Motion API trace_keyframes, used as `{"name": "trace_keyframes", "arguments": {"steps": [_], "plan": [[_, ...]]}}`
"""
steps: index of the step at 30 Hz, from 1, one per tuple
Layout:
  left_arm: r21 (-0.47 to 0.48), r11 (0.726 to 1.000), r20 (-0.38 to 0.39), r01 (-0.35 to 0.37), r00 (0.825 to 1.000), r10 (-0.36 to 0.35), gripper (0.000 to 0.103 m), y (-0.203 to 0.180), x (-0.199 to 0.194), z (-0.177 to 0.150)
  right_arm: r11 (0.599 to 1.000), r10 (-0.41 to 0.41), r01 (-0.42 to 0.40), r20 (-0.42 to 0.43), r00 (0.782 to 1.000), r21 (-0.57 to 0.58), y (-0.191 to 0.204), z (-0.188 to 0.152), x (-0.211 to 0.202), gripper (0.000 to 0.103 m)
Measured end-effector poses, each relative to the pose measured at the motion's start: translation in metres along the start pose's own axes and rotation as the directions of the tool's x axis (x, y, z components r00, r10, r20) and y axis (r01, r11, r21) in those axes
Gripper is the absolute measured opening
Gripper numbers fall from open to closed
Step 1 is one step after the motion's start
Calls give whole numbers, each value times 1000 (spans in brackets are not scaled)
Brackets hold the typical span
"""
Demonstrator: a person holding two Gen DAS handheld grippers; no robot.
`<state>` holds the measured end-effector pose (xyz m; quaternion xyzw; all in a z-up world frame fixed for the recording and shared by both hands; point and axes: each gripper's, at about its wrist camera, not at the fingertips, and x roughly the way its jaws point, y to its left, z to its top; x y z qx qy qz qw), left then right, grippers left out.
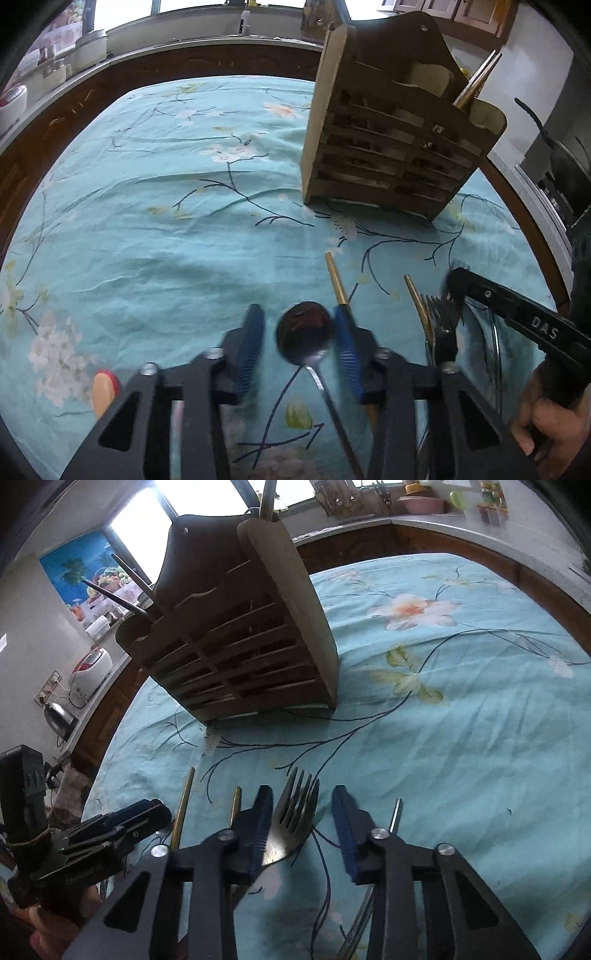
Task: Organize utensils
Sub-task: 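Grasp a wooden chopstick with the left tool while the right tool grasps a metal chopstick, then lift both held chopsticks and carry them above the wooden holder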
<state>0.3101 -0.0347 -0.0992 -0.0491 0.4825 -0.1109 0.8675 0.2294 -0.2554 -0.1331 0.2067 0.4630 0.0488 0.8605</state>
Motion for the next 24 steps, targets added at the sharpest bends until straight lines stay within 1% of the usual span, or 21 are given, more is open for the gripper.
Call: {"name": "trace_keyframes", "arguments": {"steps": [1,2,3,4,6,8,12,17,24], "plan": [[-3,1000,-1,7,1000,-7,27,0,-1,0,1000,5,-4,-5,1000,4,-1,1,1,15],[-6,1000,-3,15,1000,-15,14,0,0,1,1000,12,-11,-5,1000,11,-2,1,0,13],[-8,1000,-7,30,1000,-30,9,1,0,0,1000,14,-14,-4,1000,13,-2,1,0,12],[-13,999,-9,46,999,-46,8,2,0,0,1000,14,-14,0,1000,11,-2,0,-2,12],[-4,999,-1,41,999,-41,4,2,-3,0,1000,18,-18,14,1000,10,-2,0,-7,6],[6,999,10,42,999,-42,3,1,-8,0,1000,21,-21,26,999,5,-1,1,-13,4],[13,999,46,52,998,-52,3,0,-24,-2,1000,28,-28,42,999,-5,3,2,-24,3],[-6,998,93,65,994,-64,3,6,-50,-4,999,37,-36,77,996,-19,10,2,-41,2],[-24,998,160,53,986,-48,3,13,-86,-11,998,38,-29,147,988,-58,25,6,-70,2]]}}
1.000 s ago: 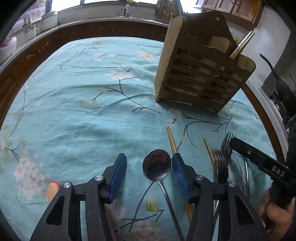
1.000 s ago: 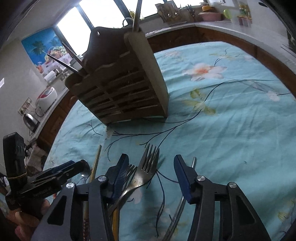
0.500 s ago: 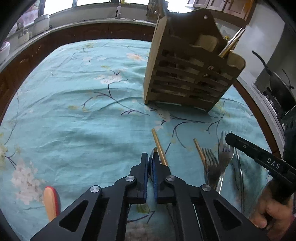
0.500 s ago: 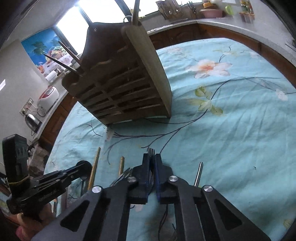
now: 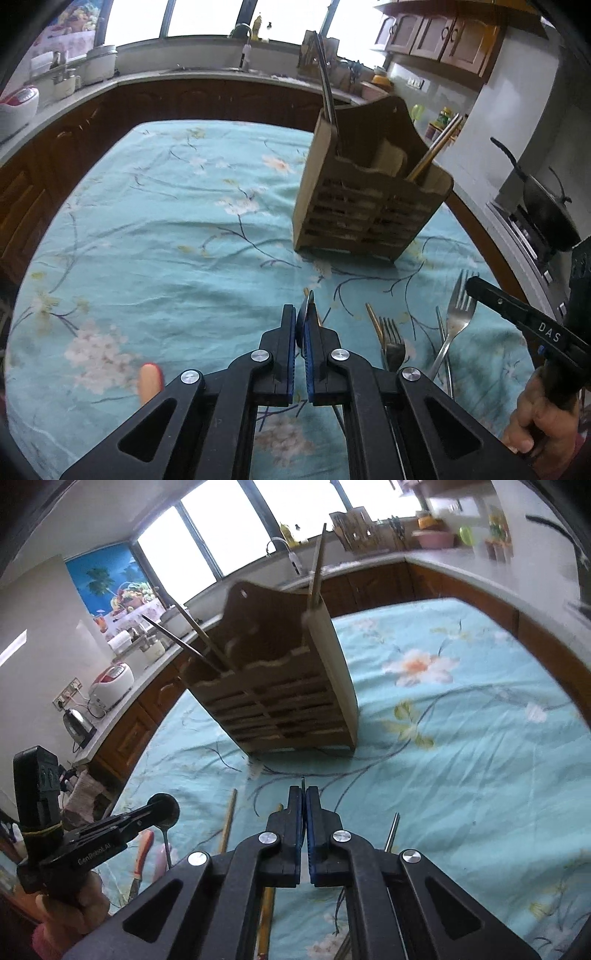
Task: Organize utensils
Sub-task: 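Lift both held chopsticks and carry them above the wooden holder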
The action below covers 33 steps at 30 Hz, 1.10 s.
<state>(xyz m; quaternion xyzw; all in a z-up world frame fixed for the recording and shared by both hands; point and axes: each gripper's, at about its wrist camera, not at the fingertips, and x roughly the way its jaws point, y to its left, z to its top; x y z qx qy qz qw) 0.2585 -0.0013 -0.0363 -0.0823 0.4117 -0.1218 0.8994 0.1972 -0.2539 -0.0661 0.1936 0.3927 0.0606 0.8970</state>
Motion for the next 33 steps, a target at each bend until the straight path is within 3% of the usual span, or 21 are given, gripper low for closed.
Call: {"name": "trace_keyframes", "arguments": {"steps": [10,20,33], "plan": [[-8,1000,84,-9,996,10,3,-2,-45,-2,999,-28,31,70,997,-33,9,4,-24,2],[-34,999,187,-32,982,37,3,2,-87,1,996,-31,43,158,987,-74,20,15,-53,2],[-48,999,218,-18,976,29,3,7,-95,7,995,-37,58,227,973,-83,22,26,-75,2]]}}
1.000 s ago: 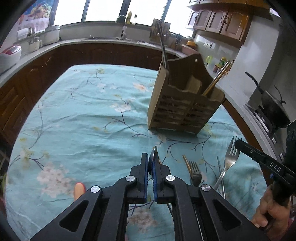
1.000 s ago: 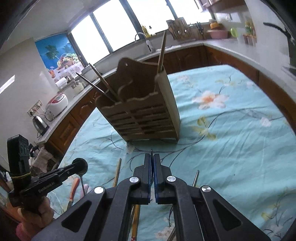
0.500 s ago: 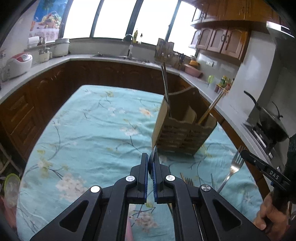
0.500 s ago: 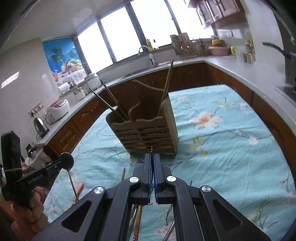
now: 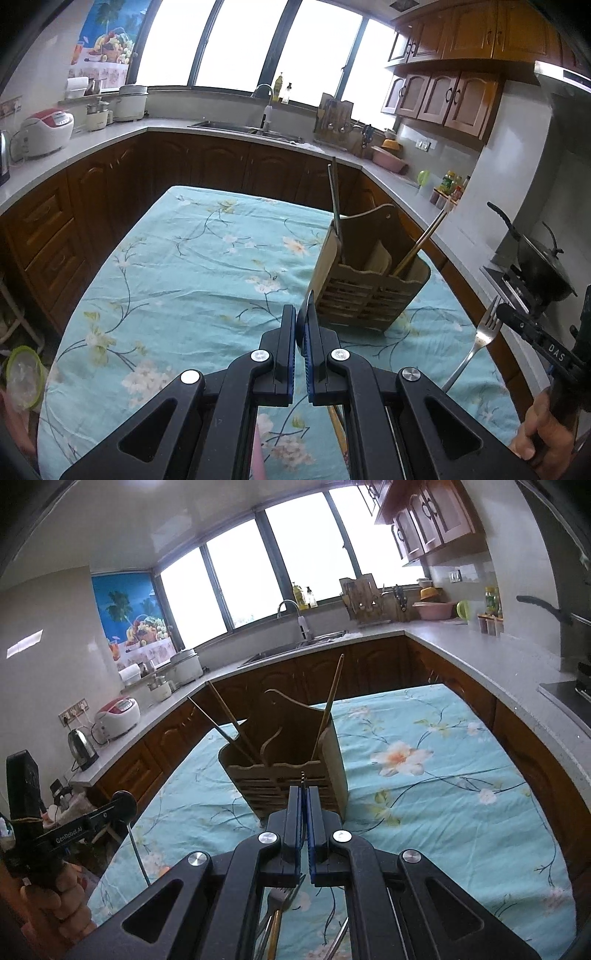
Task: Organize utensils
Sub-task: 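Lift both held chopsticks and carry them above the wooden holder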
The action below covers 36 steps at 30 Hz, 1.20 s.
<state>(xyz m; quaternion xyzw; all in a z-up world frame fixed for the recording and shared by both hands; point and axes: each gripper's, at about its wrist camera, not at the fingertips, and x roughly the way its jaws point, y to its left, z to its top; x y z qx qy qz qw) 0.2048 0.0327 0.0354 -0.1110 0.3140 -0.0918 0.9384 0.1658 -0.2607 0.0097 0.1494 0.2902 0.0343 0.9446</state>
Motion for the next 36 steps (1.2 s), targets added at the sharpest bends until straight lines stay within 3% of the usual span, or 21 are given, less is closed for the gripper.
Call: {"name": "trace_keyframes", "arguments": {"steps": [21,36], "plan": [[27,1000,99,2,995,-5,3,-10,4,24,998,-39,43,88,995,-46,-3,26,-7,2],[19,1000,215,9,976,-13,3,-11,25,46,991,-68,86,171,983,-104,0,55,-1,2]]}}
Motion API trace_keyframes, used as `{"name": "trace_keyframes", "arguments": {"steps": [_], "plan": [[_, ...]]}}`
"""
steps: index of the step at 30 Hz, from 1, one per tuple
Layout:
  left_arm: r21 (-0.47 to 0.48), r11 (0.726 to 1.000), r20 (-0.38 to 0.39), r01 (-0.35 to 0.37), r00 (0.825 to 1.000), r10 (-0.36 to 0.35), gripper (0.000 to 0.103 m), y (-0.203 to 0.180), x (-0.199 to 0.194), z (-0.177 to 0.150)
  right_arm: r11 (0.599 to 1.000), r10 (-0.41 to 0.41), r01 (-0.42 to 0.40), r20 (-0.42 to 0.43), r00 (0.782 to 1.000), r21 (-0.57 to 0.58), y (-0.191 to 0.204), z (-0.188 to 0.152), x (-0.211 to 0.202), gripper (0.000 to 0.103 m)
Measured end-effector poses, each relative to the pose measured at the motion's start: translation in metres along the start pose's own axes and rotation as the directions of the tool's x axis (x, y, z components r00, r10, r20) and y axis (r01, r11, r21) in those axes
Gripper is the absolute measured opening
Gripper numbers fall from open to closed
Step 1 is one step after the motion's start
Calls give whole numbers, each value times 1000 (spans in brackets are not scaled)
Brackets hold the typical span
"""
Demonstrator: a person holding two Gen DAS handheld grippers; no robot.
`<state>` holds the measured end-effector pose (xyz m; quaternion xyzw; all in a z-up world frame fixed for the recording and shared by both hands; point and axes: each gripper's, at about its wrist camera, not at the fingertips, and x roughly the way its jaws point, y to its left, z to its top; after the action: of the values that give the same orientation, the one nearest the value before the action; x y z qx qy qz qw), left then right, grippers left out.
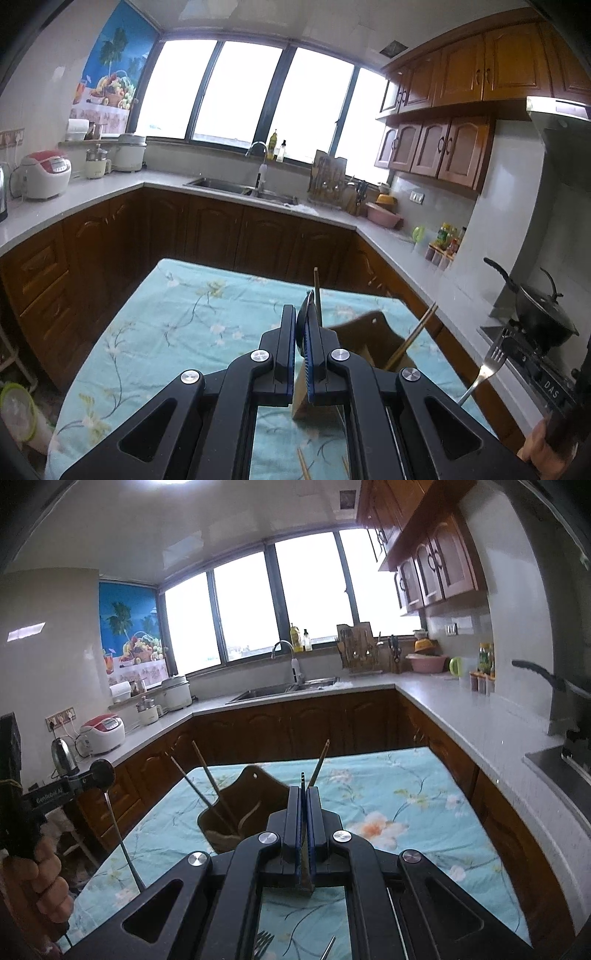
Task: Organize utensils
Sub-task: 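Lift both held chopsticks and carry them above the wooden holder, then lower both chopsticks into the holder and open both tools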
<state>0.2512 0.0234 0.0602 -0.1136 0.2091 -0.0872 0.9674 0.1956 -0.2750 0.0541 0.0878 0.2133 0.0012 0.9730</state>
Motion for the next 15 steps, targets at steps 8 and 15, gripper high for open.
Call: {"name": "trace_keyframes", "arguments": {"steps": [8,15], "plan": [[8,1000,39,-17,999,16,3,0,24,8,1000,-28,28,45,999,-10,-5,19,14,2],[18,999,95,-36,995,34,3,-10,45,19,999,-46,46,89,995,-6,-8,38,23,2]]}}
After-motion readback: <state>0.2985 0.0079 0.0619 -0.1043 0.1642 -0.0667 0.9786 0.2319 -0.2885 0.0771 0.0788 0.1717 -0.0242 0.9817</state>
